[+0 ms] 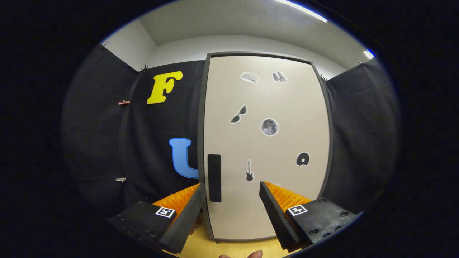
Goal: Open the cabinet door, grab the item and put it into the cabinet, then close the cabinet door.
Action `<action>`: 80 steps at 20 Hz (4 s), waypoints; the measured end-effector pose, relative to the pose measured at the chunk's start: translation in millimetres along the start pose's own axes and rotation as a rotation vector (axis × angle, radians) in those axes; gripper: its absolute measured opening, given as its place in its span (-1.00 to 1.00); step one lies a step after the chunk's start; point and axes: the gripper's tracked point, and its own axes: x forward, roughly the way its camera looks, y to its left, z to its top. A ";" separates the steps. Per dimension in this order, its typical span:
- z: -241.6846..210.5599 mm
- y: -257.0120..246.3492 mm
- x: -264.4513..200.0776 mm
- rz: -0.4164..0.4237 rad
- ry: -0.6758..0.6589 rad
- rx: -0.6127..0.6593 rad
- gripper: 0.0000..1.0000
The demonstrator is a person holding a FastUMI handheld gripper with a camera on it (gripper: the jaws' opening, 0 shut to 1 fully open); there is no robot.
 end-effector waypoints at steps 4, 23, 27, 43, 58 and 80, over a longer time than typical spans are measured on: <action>-18.1 23.7 47.3 -0.002 0.031 -0.015 0.94; -40.2 24.1 109.3 -0.074 0.062 -0.014 -0.59; -39.0 23.9 99.5 -0.034 0.078 0.003 -0.58; -23.5 -4.0 8.8 0.115 0.128 0.056 -0.59; -13.6 -83.3 -38.6 -0.107 0.101 0.024 -0.67; -3.1 -183.8 -78.8 -0.371 0.034 -0.013 -0.36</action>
